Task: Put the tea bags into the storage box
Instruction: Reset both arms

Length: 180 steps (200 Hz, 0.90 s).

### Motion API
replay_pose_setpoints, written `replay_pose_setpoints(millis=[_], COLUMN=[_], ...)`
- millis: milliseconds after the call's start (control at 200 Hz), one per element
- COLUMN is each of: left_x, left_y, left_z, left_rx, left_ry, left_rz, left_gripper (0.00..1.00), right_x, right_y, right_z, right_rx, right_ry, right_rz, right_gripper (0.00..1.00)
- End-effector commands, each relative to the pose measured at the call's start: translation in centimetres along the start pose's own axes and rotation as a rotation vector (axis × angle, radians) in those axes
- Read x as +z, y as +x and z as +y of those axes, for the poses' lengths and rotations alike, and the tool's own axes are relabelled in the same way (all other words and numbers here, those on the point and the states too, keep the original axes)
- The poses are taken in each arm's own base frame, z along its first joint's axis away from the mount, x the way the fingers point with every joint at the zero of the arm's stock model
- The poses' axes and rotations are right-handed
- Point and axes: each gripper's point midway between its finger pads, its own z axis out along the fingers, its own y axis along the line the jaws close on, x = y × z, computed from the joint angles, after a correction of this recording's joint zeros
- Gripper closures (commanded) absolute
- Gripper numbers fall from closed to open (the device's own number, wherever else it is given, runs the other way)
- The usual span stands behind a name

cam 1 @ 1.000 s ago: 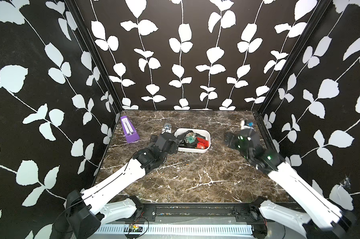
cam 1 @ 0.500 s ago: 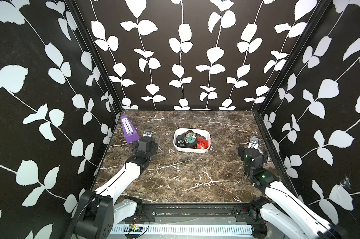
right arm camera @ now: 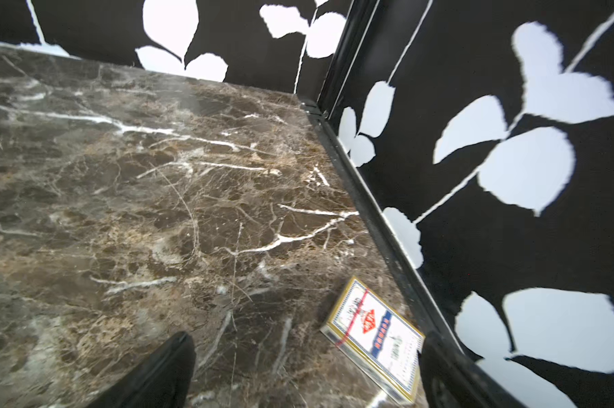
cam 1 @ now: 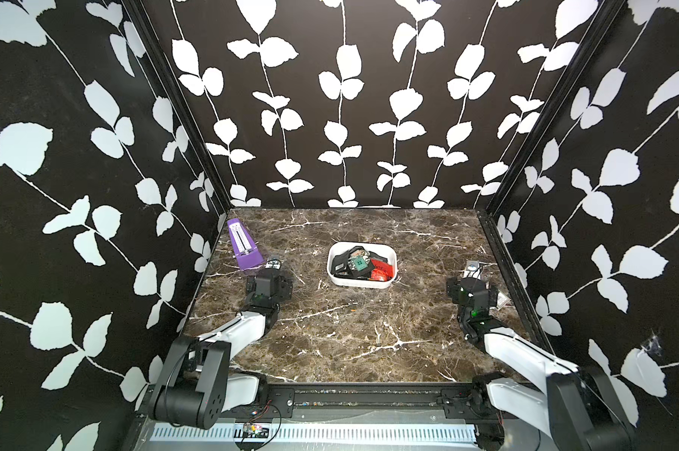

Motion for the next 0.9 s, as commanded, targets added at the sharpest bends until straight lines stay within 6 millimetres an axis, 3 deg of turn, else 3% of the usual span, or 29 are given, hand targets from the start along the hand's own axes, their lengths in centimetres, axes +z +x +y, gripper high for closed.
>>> replay_pose_setpoints(millis=[0,275,455,575,705,895], left_x=[0.1,1.4,2.6,3.2,3.5,3.6], left_y=[-2.8,-4.4,-3.6,-3.1,-2.8,-2.6], left_z=[-0.2,-0.9,-0.7,-1.0,-0.9,-0.9], left_rx=[-0.004,0.021,-0.011,-0.018,-0.039,-0.044], left_ry=[0.024,0.084,0.094,0.139,0.155,0.174], left_rz=[-0.127,-0.213,-0.249,-0.223,-0.248,-0.222], left_gripper=[0.01,0.01,0.01,0.01,0.01,0.01], right_x=[0.4,1.9,3.3,4.4,5.6,6.3], right_y=[-1.1,-2.7,-2.9,-2.0,-1.0,-1.0], right_z=[0.8,2.0,2.8,2.2,3.3,3.6], right_rx=[0.023,0.087,0.066,0.116,0.095,0.083], right_ry=[-0.053,-0.140,-0.218,-0.211,-0.237,-0.243], right_rz=[-0.061,-0.144,-0.130,-0.138,-0.107,-0.073], right_gripper=[0.00,0.01,0.00,0.00,0.01,0.01])
